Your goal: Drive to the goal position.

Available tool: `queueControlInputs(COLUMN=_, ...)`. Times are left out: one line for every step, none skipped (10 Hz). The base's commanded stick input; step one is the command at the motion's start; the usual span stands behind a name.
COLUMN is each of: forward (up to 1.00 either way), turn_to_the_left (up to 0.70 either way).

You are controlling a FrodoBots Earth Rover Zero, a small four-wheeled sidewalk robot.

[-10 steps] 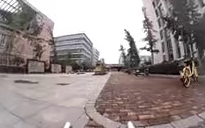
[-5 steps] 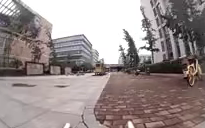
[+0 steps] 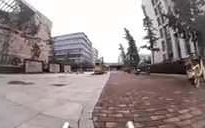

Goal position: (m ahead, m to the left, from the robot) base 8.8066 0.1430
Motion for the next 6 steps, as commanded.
queueControlInputs(forward=0.45, turn_to_the_left=0.0)
queueControlInputs(forward=0.45, turn_to_the_left=0.0)
queueControlInputs(forward=0.45, turn_to_the_left=0.0)
queueControlInputs(forward=0.45, turn_to_the_left=0.0)
queueControlInputs(forward=0.45, turn_to_the_left=0.0)
queueControlInputs(forward=0.45, turn_to_the_left=0.0)
